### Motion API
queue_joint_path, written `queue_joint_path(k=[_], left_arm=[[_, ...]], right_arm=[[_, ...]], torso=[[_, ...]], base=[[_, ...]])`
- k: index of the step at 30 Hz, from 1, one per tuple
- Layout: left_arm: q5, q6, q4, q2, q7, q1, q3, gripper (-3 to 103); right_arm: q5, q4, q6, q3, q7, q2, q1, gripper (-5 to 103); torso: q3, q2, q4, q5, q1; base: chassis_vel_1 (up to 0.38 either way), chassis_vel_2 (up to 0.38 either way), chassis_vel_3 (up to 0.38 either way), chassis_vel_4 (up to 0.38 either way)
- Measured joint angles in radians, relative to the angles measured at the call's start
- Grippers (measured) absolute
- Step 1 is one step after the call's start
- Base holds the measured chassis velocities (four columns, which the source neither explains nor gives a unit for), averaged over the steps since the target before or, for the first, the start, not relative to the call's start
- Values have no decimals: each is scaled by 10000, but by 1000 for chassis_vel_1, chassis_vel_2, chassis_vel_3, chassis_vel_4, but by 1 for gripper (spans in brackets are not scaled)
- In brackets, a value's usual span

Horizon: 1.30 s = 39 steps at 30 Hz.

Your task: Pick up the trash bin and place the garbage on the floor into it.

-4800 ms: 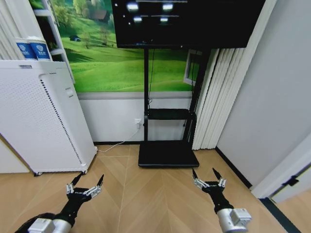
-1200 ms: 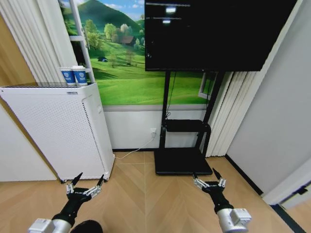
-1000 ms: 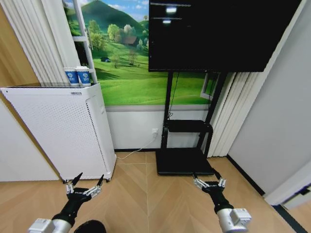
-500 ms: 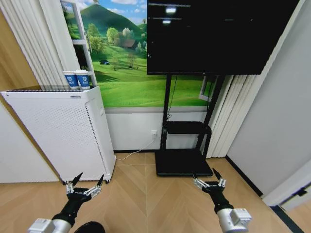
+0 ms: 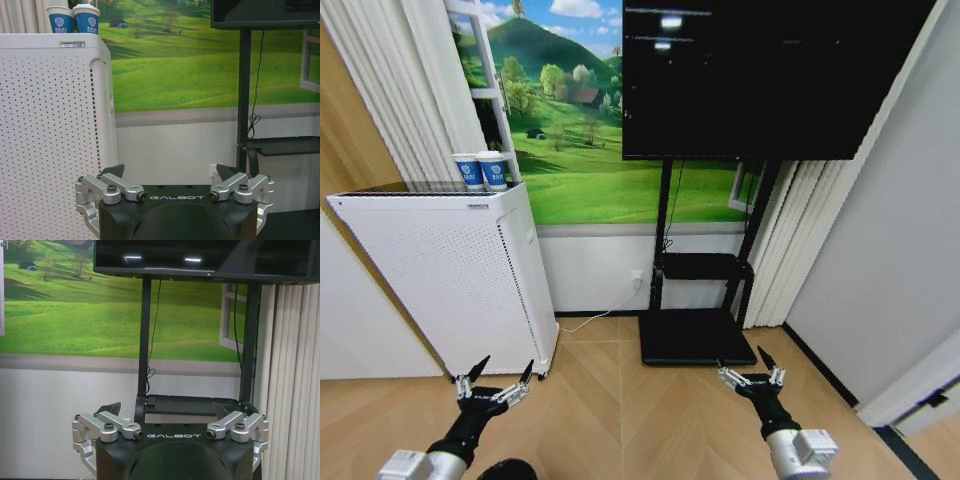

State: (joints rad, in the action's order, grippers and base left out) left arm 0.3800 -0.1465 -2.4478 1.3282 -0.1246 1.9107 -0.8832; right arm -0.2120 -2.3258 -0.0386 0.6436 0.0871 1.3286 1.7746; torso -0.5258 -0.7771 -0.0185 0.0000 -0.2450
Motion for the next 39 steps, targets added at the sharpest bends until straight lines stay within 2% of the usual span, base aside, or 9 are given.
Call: queue_joint_path(k=[21, 39], left_arm=[[0, 0, 0, 0, 0, 0, 0, 100], [0, 0, 0, 1, -1, 0, 0, 100]], right_arm=[[0, 0, 0, -1, 0, 0, 0, 100], [0, 0, 0, 0, 0, 0, -1, 100]], torso=[[-551, -977, 0, 0, -423], [-554, -1005, 0, 0, -448]], base=[[0, 0, 0, 0], [35, -30, -28, 34]])
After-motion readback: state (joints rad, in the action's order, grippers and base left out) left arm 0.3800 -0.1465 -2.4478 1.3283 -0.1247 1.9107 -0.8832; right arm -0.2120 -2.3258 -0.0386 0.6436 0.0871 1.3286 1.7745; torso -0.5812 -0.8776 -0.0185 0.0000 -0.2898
